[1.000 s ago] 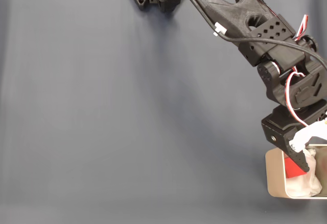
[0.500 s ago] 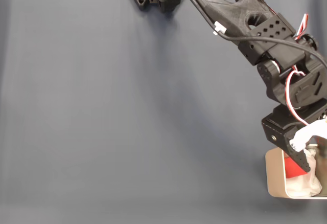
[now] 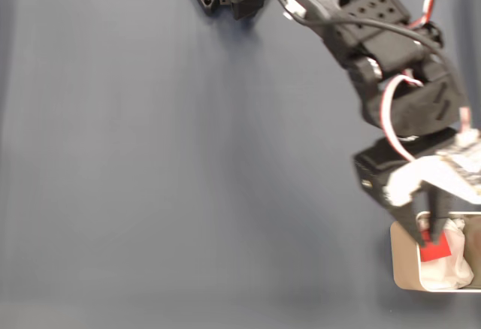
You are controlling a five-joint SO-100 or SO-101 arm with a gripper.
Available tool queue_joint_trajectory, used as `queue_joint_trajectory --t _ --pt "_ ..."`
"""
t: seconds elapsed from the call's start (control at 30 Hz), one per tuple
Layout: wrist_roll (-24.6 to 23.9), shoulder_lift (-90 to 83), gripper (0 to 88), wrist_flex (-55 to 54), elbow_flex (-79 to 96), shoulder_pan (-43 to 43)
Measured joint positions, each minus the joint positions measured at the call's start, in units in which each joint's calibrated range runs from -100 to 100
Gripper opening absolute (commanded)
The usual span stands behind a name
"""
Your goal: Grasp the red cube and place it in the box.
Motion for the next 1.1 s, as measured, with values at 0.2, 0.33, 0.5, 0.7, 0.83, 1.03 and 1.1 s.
queue_joint_trajectory --t 0.2,0.33,0.5,0.7,0.83,1.03,1.1 --pt "-0.2 -9.29 0.0 0.0 10.58 4.9" --pt "-0.2 -15.98 0.0 0.0 18.72 7.86" --pt "-0.2 -24.4 0.0 0.0 29.11 10.83" --pt "-0.2 -35.43 0.0 -0.08 42.41 13.35" --pt "-0.2 -43.51 0.0 -0.08 51.99 14.54" --pt "-0.05 -55.67 0.0 -0.72 66.73 15.8" --pt "0.15 -59.66 0.0 -0.72 71.43 16.17"
